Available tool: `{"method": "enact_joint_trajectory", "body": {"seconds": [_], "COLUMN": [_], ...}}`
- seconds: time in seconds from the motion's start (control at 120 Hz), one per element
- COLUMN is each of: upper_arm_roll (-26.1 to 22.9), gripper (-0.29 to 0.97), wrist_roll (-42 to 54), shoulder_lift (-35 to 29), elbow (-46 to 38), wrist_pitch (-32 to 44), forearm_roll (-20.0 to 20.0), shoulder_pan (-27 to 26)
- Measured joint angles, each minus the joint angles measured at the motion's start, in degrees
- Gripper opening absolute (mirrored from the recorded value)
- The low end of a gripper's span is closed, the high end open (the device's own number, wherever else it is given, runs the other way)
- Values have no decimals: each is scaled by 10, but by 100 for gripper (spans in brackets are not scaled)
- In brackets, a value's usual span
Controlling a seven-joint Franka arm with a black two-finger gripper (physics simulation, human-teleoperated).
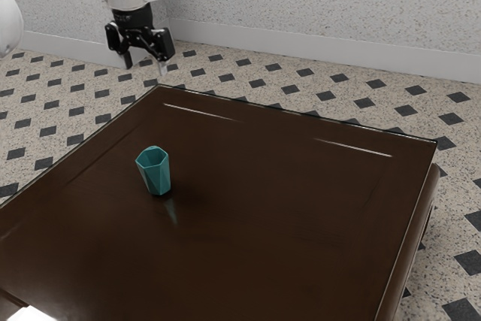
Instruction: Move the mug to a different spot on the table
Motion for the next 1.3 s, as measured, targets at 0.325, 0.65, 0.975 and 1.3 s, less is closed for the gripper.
{"method": "enact_joint_trajectory", "body": {"seconds": [0.325, 0.65, 0.975, 1.3], "upper_arm_roll": [2, 43, 44, 44], "gripper": [68, 68, 68, 68], "wrist_roll": [-128, -261, -322, -299], "shoulder_lift": [12, 83, 148, 189], "elbow": [-61, -66, -77, -91], "wrist_pitch": [81, 166, 183, 220], "forearm_roll": [-2, -20, -32, -49], "shoulder_pan": [4, 33, 38, 38]}}
